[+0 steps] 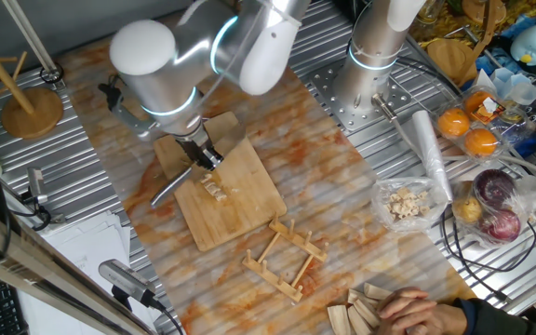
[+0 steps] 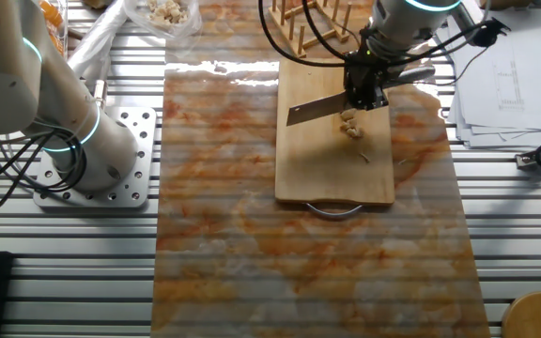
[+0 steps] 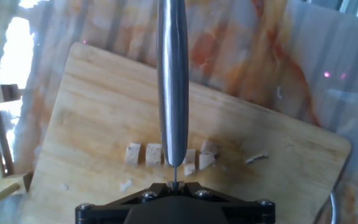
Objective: Slice the lotus root
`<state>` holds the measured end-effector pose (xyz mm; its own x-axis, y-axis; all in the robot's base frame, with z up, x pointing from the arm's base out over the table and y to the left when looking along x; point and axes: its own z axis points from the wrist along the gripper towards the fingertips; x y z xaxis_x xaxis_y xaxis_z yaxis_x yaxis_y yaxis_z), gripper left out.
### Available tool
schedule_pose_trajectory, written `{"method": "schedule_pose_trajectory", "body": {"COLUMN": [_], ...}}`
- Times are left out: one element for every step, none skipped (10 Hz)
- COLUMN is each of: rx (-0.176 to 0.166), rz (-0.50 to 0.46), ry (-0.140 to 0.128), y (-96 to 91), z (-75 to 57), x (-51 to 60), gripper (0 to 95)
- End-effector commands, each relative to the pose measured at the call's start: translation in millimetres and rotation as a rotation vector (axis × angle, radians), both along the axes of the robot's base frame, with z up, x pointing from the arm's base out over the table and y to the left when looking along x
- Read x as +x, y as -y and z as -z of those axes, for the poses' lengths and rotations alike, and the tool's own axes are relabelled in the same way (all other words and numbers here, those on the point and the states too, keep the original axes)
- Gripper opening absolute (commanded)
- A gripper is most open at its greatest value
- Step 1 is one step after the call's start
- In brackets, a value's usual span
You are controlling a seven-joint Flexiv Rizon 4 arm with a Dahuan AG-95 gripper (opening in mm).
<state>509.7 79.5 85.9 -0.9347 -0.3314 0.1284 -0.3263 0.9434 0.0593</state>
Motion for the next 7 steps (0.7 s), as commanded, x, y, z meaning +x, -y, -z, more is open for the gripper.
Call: {"method": "schedule_pose_trajectory", "body": {"rx": [-0.006,-0.017,-0.017,-0.011,-0.011,-0.01,-0.01], "rz": [0.044,0.087,0.111,0.12,0.123,0.123,0.124], "ry": [-0.006,-0.007,-0.009,-0.01,-0.008,-0.008,-0.007], "y": [-5.0,-7.0,-8.4,-9.7,-11.2,-14.0,-15.2], "z": [3.8,5.2,6.3,7.3,8.0,9.4,10.5], "x": [2.1,3.4,4.4,4.5,4.1,4.0,3.8], "gripper": [0.0,0.0,0.0,0.0,0.0,0.0,0.0]}}
